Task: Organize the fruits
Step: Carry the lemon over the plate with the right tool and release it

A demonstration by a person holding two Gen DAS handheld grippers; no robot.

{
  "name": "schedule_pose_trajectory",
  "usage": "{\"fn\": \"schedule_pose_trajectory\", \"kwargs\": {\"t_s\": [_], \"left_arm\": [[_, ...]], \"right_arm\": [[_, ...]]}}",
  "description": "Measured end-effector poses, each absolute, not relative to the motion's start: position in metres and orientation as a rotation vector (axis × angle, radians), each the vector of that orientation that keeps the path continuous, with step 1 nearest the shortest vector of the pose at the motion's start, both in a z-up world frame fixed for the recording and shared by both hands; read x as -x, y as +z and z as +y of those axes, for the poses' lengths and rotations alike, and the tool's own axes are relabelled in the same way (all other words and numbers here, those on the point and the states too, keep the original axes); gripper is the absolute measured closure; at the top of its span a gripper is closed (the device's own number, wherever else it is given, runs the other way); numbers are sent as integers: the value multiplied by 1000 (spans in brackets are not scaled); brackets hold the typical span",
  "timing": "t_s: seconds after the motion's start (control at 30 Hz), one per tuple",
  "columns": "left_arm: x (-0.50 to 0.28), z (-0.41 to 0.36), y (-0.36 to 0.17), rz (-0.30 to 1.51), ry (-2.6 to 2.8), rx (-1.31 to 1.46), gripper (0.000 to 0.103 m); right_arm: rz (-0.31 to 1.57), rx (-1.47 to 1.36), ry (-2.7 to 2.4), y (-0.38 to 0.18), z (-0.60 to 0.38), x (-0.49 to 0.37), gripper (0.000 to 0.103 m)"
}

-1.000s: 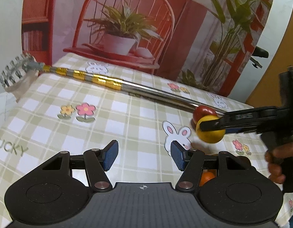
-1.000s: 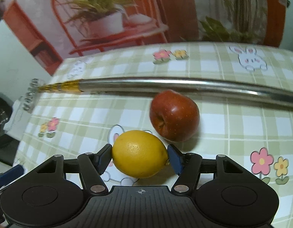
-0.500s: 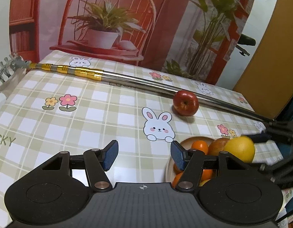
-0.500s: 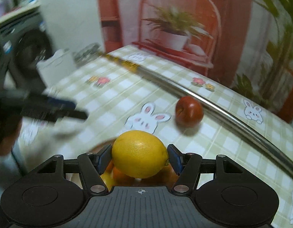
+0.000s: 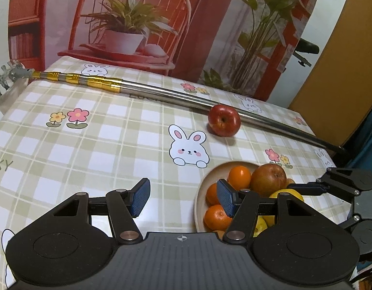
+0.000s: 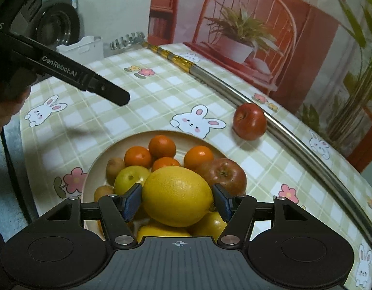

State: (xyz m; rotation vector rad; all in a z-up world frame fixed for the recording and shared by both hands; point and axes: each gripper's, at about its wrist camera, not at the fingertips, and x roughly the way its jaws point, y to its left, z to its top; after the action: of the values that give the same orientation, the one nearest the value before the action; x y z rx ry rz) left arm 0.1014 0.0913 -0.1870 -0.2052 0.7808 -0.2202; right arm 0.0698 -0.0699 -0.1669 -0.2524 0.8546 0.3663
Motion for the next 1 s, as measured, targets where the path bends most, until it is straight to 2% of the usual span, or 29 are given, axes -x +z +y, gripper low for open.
{"fn": "schedule_pose_trajectory", "kwargs": {"t_s": [0.53,0.77,1.0], "left_arm": [[-102,89,-189,792,-218,196,39],[-103,90,-188,789,-205,202,39],[-104,92,-184,764,-175,204,34]], "right_arm": [[888,216,373,-168,-72,-78,43],[835,98,389,-144,-91,-79,43],[739,44,345,-116,-117,-105,43]]}}
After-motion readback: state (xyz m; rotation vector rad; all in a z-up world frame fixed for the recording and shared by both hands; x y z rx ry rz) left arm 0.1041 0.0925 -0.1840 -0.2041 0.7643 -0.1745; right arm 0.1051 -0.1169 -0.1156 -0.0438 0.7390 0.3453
